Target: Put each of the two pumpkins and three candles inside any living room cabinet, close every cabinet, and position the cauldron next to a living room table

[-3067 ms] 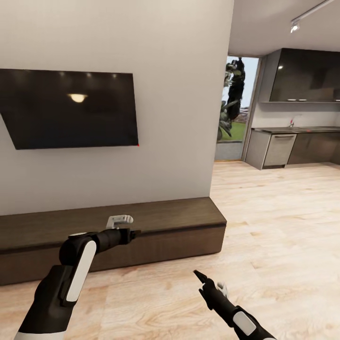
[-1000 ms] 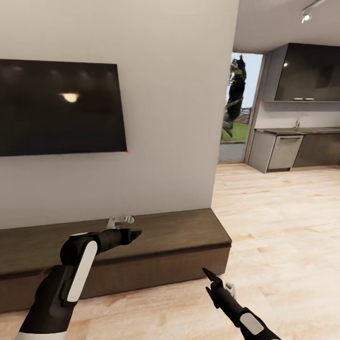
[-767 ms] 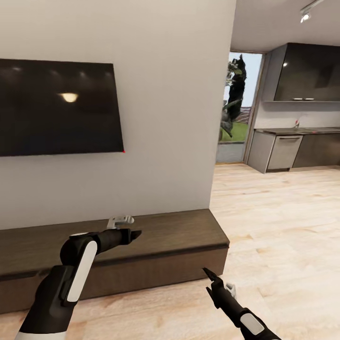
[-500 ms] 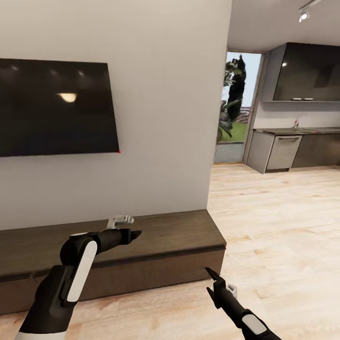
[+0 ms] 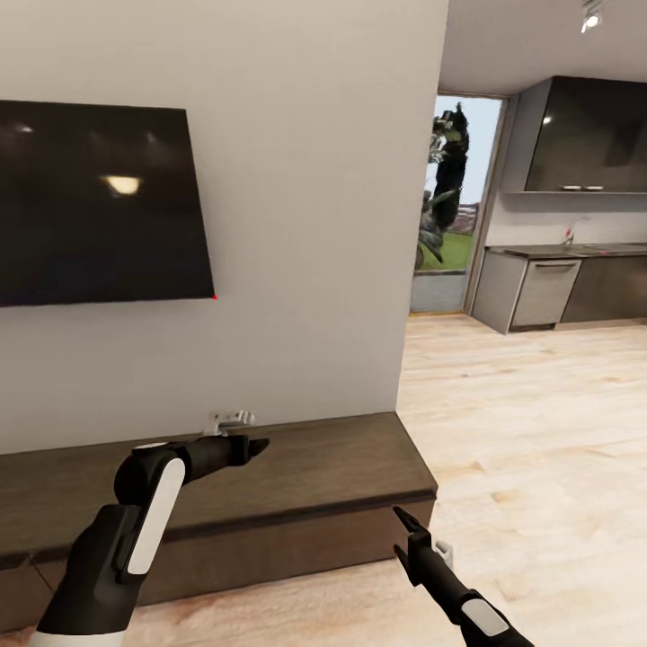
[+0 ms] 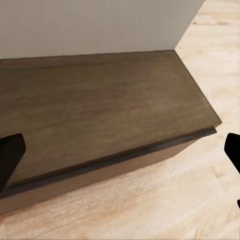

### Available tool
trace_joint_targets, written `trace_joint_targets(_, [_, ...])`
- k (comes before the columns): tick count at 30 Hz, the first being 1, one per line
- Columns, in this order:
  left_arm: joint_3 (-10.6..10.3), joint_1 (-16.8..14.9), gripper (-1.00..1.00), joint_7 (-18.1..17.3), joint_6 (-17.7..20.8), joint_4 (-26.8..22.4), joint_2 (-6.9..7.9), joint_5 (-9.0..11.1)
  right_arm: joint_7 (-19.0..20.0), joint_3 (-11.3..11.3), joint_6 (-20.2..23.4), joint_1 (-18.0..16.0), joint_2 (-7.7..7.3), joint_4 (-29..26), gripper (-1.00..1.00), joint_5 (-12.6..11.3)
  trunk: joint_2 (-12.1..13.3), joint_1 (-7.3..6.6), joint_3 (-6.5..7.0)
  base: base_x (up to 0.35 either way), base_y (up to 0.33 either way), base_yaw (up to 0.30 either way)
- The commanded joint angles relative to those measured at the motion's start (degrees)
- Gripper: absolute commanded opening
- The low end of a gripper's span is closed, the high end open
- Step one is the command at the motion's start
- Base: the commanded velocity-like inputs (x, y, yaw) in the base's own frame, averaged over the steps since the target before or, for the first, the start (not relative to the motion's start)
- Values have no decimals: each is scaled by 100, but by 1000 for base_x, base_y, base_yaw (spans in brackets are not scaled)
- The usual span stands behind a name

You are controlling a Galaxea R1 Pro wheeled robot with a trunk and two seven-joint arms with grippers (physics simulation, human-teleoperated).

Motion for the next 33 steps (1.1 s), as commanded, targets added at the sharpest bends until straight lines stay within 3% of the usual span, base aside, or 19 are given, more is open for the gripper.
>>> trace_joint_targets(1, [-2, -4, 100, -50, 19, -4, 3, -42, 122, -10, 48, -1, 0, -4, 100, -39, -3, 1, -6, 93, -1, 0])
trace_joint_targets(5, [-2, -4, 100, -57, 19, -4, 3, -42, 845, -13, 54, 8, -25, 4, 100, 1, -3, 1, -6, 46, 0, 0])
trace_joint_targets(10, [-2, -4, 100, -65, 19, -4, 3, -42, 1217, -3, 56, 14, -52, 1, 100, 18, -3, 1, -6, 12, 0, 0])
trace_joint_targets(19, [45, -4, 100, -84, 19, -4, 3, -42, 1309, 14, 56, 16, -56, 1, 100, 28, -3, 1, -6, 1, 0, 0])
trace_joint_targets(28, [7, -4, 100, -76, 19, -4, 3, -42, 1305, 299, 8, 16, -46, -25, 100, 51, -363, 199, -168, 0, 0, 0])
trace_joint_targets(33, [-8, -4, 100, -56, 19, -4, 3, -42, 1311, 337, -20, 16, -21, -31, 100, 54, -564, 308, -257, 0, 0, 0])
